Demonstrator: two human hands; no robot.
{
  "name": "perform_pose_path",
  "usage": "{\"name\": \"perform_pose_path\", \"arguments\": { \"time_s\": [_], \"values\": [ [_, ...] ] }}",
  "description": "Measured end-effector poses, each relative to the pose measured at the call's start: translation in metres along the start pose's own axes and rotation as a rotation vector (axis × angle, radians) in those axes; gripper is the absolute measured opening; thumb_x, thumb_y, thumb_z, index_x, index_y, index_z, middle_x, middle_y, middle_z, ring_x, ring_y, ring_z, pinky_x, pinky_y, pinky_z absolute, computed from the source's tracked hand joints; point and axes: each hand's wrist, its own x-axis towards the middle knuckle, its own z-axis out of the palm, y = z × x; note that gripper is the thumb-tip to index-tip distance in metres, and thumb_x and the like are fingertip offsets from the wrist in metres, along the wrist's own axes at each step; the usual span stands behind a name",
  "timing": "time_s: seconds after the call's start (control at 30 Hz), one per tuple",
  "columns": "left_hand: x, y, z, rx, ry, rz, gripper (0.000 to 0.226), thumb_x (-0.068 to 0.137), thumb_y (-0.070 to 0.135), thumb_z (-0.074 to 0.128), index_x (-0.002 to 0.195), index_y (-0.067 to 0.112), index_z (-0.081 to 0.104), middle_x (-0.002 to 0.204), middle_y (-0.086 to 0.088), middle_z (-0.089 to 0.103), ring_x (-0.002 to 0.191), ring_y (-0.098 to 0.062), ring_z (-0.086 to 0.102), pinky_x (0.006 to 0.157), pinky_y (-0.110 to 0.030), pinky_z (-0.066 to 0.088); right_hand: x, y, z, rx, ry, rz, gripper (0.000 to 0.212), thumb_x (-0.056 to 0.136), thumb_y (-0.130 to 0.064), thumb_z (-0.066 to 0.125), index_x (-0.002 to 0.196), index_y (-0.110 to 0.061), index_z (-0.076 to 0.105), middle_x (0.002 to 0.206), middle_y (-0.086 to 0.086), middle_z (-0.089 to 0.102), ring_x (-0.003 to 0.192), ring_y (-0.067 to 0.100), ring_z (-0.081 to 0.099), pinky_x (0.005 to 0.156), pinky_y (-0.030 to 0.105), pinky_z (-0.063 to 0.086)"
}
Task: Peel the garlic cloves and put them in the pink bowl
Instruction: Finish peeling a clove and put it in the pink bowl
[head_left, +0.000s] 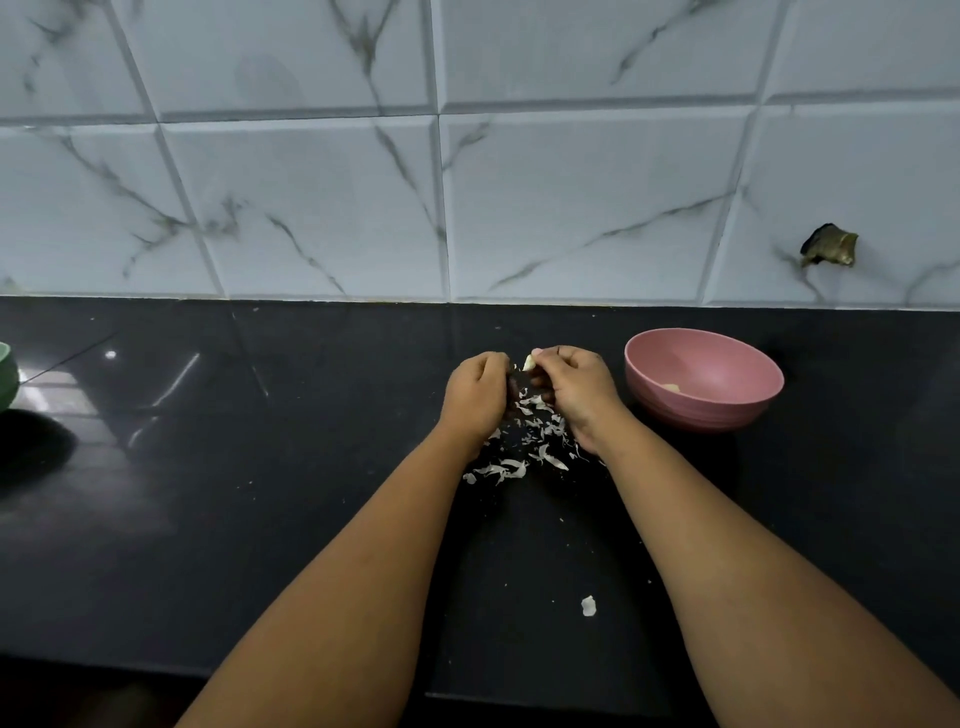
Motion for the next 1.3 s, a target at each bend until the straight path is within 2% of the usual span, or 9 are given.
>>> {"name": "perform_pose_path", "arguments": {
  "time_s": [0.1, 0.2, 0.3, 0.4, 0.57, 0.7, 0.93, 1.17, 1.3],
  "values": [
    [0.0034, -0.0047, -0.0031, 0.209, 0.065, 0.144, 0.041, 0.095, 0.036, 0.06, 0.068, 0.006, 0.06, 0.061, -0.002, 0.057, 0.057, -0.013, 0.048, 0.058, -0.031, 0.042, 0.0004, 0.0007, -0.0002, 0.012, 0.037, -0.02, 0.024, 0.094, -0.018, 0.059, 0.071, -0.016, 0.067, 0.07, -0.003, 0.066, 0.066, 0.007, 0.058, 0.059, 0.02, 0.046],
    [0.0036, -0.0082, -0.0035, 0.235, 0.065, 0.212, 0.015, 0.087, 0.031, 0.073, 0.083, 0.016, 0.07, 0.073, 0.004, 0.069, 0.064, -0.008, 0.06, 0.062, -0.024, 0.05, 0.0008, 0.0017, -0.0002, 0.035, 0.042, -0.036, 0.021, 0.093, -0.017, 0.061, 0.073, -0.014, 0.068, 0.069, -0.001, 0.067, 0.064, 0.008, 0.059, 0.059, 0.021, 0.048],
    [0.0034, -0.0095, -0.0035, 0.225, 0.073, 0.229, 0.004, 0.087, 0.022, 0.073, 0.088, 0.019, 0.075, 0.076, 0.005, 0.073, 0.07, -0.006, 0.067, 0.07, -0.028, 0.057, 0.0013, 0.003, -0.0016, 0.016, 0.025, -0.048, 0.015, 0.093, -0.016, 0.063, 0.08, -0.012, 0.069, 0.073, 0.002, 0.069, 0.065, 0.008, 0.062, 0.059, 0.018, 0.049],
    [0.0039, -0.0089, -0.0049, 0.225, 0.081, 0.218, 0.009, 0.089, 0.019, 0.07, 0.092, 0.019, 0.078, 0.078, 0.007, 0.074, 0.074, -0.006, 0.07, 0.075, -0.03, 0.059, 0.0015, 0.0043, -0.0036, 0.008, -0.012, -0.067, 0.008, 0.09, -0.014, 0.067, 0.084, -0.012, 0.071, 0.079, 0.004, 0.072, 0.068, 0.006, 0.065, 0.064, 0.017, 0.051],
    [-0.0002, -0.0033, -0.0053, 0.321, 0.112, 0.249, 0.011, 0.089, 0.019, 0.068, 0.088, 0.016, 0.078, 0.069, 0.007, 0.072, 0.065, -0.008, 0.068, 0.065, -0.024, 0.056, 0.0014, 0.0086, -0.0046, -0.053, -0.038, -0.144, 0.006, 0.086, -0.008, 0.071, 0.089, -0.013, 0.073, 0.083, 0.006, 0.073, 0.074, 0.007, 0.069, 0.069, 0.016, 0.053],
    [-0.0005, -0.001, -0.0074, 0.374, 0.14, 0.279, 0.011, 0.087, 0.021, 0.069, 0.082, 0.016, 0.077, 0.065, 0.007, 0.07, 0.062, -0.007, 0.066, 0.067, -0.023, 0.055, 0.0009, 0.0089, -0.004, -0.06, -0.074, -0.178, 0.011, 0.083, -0.006, 0.073, 0.09, -0.014, 0.074, 0.086, 0.006, 0.074, 0.078, 0.008, 0.069, 0.071, 0.016, 0.053],
    [-0.001, -0.0026, -0.0036, 0.289, 0.165, 0.268, 0.01, 0.087, 0.02, 0.068, 0.082, 0.019, 0.076, 0.068, 0.008, 0.071, 0.067, -0.005, 0.068, 0.073, -0.027, 0.058, 0.0012, 0.0047, -0.0031, 0.111, -0.026, -0.093, 0.01, 0.086, 0.001, 0.067, 0.092, -0.004, 0.072, 0.08, 0.007, 0.072, 0.066, 0.006, 0.068, 0.064, 0.016, 0.053],
    [0.0022, -0.0077, -0.0034, 0.167, 0.126, 0.245, 0.009, 0.087, 0.019, 0.073, 0.095, 0.016, 0.077, 0.079, 0.005, 0.075, 0.076, -0.007, 0.072, 0.076, -0.029, 0.06, 0.0022, 0.0089, -0.0033, -0.056, 0.006, -0.188, 0.016, 0.082, -0.002, 0.072, 0.088, -0.015, 0.076, 0.09, 0.002, 0.075, 0.086, 0.014, 0.072, 0.077, 0.022, 0.057],
    [0.0016, -0.0072, -0.0018, -0.071, 0.074, 0.108, 0.008, 0.086, 0.01, 0.074, 0.094, 0.012, 0.075, 0.081, -0.005, 0.075, 0.079, -0.014, 0.074, 0.078, -0.029, 0.06, 0.0035, 0.0089, -0.0046, -0.052, 0.01, -0.197, 0.016, 0.081, -0.003, 0.072, 0.089, -0.016, 0.077, 0.093, 0.0, 0.075, 0.09, 0.011, 0.071, 0.076, 0.018, 0.055]
  ]
}}
